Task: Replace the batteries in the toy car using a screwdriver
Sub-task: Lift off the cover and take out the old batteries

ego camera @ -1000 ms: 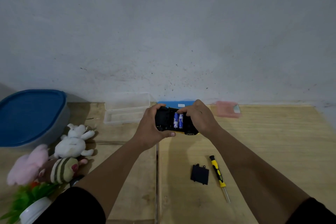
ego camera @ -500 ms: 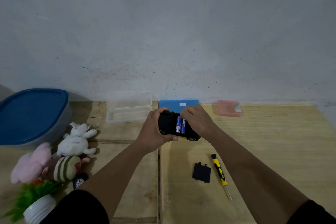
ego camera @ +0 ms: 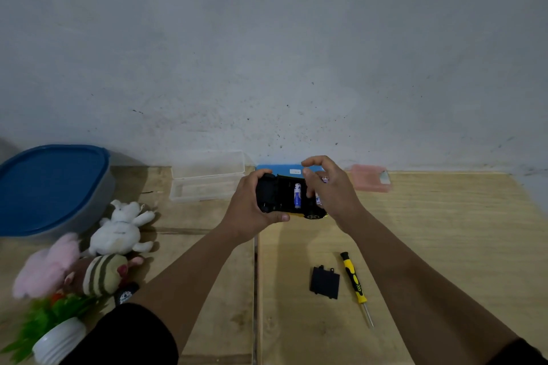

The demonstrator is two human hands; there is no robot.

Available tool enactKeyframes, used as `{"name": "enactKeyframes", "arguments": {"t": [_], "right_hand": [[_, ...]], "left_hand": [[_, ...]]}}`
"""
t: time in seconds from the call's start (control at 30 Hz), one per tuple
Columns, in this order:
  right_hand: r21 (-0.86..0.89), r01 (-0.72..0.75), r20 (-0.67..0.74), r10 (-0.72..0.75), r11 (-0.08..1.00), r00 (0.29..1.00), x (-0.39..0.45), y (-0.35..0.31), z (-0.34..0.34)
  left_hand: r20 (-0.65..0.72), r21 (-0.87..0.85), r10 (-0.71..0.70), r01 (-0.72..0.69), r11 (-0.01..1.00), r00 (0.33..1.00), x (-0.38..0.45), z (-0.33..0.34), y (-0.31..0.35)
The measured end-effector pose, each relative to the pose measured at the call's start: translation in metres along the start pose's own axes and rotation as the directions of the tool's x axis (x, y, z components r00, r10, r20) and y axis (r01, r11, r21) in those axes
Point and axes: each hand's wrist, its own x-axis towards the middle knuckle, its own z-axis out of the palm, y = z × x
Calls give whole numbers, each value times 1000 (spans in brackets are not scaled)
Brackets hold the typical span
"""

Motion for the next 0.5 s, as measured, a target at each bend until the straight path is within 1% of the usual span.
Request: {"name": "enactKeyframes", "arguments": {"t": [0.1,0.2,0.23,0.4,0.5], "right_hand": [[-71,-2,49,5,997,999,-1,2,-4],[-227,19,68,-4,974,998,-1,8,-4],[-250,19,62,-4,968,998,-1,9,-3],[-244,5,46,6,970,999,-1,13,-4],[-270,-5,56,21,963,998,-1,13,-3]], "left_hand": [[-10,12,8,-8,1000,1000,1,-1,0],[-14,24,15,-15,1000,1000,2,-1,1],[-13,27,18,-18,999,1000,2,-1,1],[-25,26,25,-25,999,999,2,0,1],[-25,34,30,-29,999,999,1,2,2]]}}
